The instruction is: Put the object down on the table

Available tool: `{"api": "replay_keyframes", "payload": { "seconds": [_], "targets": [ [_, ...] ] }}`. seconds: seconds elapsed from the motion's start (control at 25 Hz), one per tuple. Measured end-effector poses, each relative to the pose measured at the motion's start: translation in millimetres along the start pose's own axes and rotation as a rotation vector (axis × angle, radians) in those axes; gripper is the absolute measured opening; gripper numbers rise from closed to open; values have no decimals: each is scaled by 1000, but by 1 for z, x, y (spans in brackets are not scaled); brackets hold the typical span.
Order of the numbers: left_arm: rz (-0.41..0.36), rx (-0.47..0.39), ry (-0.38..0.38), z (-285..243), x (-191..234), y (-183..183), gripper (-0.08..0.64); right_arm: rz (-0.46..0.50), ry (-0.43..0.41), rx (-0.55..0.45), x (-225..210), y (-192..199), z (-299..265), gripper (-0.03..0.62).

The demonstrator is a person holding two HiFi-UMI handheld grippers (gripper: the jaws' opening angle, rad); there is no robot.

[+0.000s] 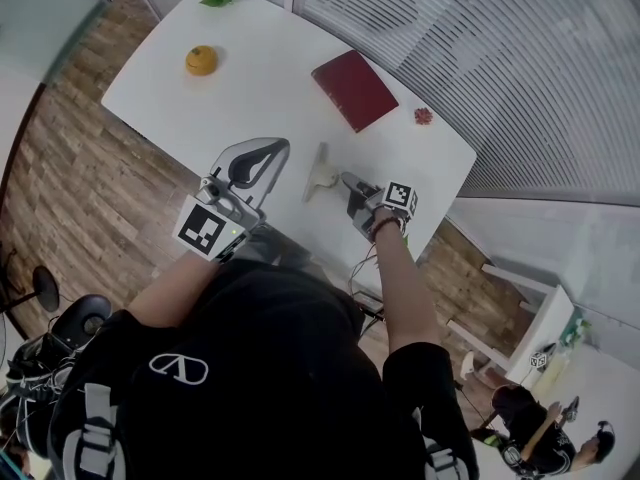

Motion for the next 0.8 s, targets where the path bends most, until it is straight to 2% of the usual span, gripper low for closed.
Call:
{"api": "replay_keyframes", "payload": {
  "seconds": [0.12,0.24,0.4,0.48,0.56,0.6,0.68,0.8],
  "targets": [
    [-7,5,9,-5,-2,-1,5,36,-32,-35,18,-6,17,110],
    [-11,4,22,-12,-6,-5,5,125,-48,-78,53,-7,39,92],
    [-15,-5,41,-19,-12,-10,5,360,-18,-146,115,-5,64,52],
    [-22,-6,50,-20,-15,-13,5,502,-43,-176,151,0,72,3],
    [-30,-11,58,-22,-18,-16,5,570,-54,-205,180,8,78,2],
    [-33,-14,63,-23,-18,-17,5,596,-33,-224,191,13,82,2],
    [-40,-21,72,-25,-21,-20,5,693,63,-286,210,20,93,2],
    [-53,-23,89,-27,-26,-24,5,943,269,-416,244,34,109,2]
  ]
}}
Point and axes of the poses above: the fingertips, and each gripper's own axes: z backward along the fingers, x to its left, y out of its underside, the point moved 7 cm from there along z, backward along the fingers, and after that the axes turned 13 degrees about x, right-handed, at the moved point
